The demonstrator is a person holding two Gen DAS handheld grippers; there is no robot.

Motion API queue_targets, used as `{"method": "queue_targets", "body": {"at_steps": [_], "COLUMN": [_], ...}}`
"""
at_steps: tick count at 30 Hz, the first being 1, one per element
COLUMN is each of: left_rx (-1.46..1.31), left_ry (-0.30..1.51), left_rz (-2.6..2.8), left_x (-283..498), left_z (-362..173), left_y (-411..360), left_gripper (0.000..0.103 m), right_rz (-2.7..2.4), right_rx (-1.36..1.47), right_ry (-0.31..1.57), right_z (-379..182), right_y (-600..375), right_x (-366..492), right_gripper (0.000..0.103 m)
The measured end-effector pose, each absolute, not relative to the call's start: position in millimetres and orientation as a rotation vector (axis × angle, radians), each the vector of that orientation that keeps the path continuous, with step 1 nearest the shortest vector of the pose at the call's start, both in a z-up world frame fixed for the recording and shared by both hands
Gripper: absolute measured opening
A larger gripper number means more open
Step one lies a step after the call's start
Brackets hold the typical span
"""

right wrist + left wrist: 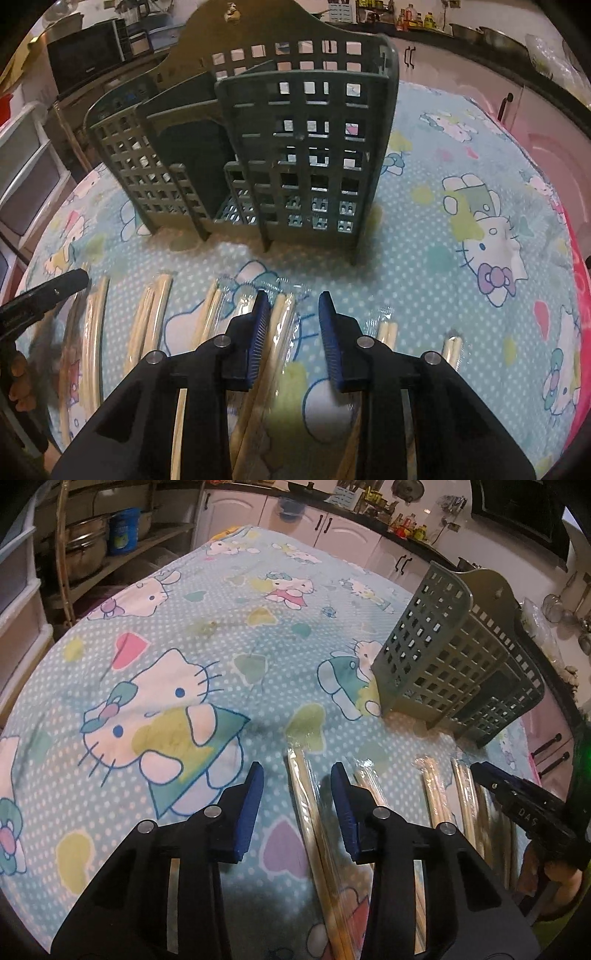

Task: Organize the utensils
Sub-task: 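Lower the left and right tools and close each on a wrapped chopstick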

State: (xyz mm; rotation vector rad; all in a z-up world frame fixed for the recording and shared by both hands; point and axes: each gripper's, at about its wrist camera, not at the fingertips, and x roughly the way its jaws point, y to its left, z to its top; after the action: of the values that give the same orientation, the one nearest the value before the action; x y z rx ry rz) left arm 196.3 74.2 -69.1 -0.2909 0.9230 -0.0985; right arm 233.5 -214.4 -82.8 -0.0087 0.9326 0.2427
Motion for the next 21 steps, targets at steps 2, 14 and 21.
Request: {"method": "queue_targets", "body": {"at_steps": [2,14,21], "left_rx": [-0.276,-0.186,-0.257], "left_ry": [0.927,0.909,0.888], "left_rz": [-0.087,-0.002,-0.031], "left_x": [200.1,216.7,212.5], "left_z": [-68.9,-69.1,-49.3], "left_y": [72.5,64.6,80.8], "left_gripper": [0.03,0.007,0.002], "right_rz": [0.245,0.312,0.388], "right_rx": [-0.003,0.076,0.121], "right_ry": [0.936,0.918,0.856], "right_z": [-84.2,-79.4,-56.2], "right_y": [-214.5,-236.0,-253.1], "right_x": [238.7,246.1,226.0], "right_gripper": [0.027,0.008,0.007]}}
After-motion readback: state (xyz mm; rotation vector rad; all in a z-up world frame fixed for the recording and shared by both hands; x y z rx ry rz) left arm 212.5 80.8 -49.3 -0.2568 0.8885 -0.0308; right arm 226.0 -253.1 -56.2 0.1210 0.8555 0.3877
